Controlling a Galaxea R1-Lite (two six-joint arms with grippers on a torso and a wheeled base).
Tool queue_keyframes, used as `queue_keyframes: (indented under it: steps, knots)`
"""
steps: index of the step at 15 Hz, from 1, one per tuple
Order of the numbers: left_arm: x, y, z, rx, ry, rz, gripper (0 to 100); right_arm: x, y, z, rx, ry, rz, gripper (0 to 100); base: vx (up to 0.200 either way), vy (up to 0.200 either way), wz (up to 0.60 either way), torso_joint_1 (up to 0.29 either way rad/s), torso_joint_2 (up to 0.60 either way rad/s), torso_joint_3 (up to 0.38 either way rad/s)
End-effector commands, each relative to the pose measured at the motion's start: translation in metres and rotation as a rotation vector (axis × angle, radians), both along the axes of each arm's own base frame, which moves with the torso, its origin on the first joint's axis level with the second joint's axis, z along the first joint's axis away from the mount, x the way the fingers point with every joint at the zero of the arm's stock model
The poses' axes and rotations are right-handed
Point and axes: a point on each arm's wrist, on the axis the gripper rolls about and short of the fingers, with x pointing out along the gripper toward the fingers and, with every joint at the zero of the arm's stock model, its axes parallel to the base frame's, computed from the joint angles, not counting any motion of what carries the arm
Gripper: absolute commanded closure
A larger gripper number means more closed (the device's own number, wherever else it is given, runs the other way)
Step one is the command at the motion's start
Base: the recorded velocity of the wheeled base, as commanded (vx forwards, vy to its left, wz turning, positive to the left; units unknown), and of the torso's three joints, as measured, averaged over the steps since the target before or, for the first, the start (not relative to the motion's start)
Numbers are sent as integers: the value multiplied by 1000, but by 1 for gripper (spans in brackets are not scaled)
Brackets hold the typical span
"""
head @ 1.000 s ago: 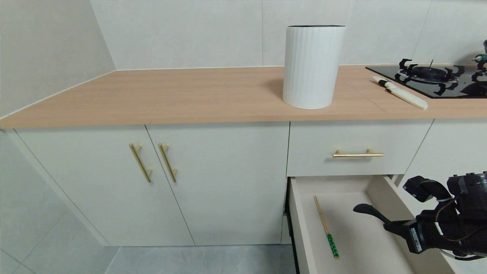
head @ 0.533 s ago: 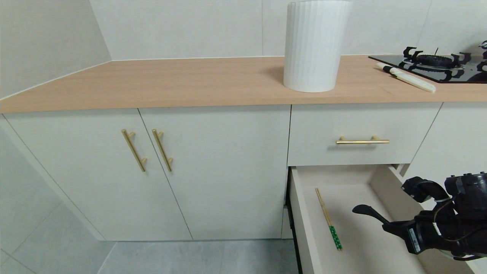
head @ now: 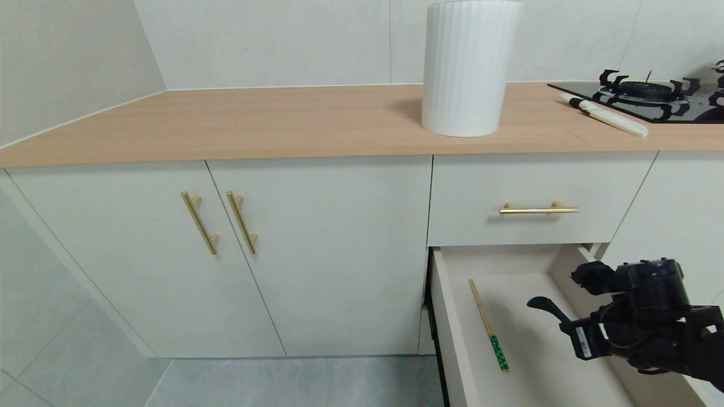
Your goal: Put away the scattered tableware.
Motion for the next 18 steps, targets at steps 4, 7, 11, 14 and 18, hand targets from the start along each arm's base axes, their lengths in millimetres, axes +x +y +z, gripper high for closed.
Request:
queue_keyframes:
  steps: [4, 7, 11, 14, 18]
  knots:
    - [0, 0, 0, 0, 0, 1, 0, 33, 15, -88, -65, 31, -124, 100, 0, 0, 0, 0, 0, 0]
    - [0, 0, 0, 0, 0, 1, 0, 39, 15, -111, -68, -4, -139, 100, 0, 0, 0, 0, 0, 0]
    - [0, 0, 0, 0, 0, 1, 0, 43, 14, -116, -80, -26, -162, 100, 0, 0, 0, 0, 0, 0]
    - [0, 0, 0, 0, 0, 1, 0, 47, 11, -118, -83, -33, -184, 100, 0, 0, 0, 0, 0, 0]
    - [0, 0, 0, 0, 0, 1, 0, 49, 11, -115, -76, -68, -189, 100, 0, 0, 0, 0, 0, 0]
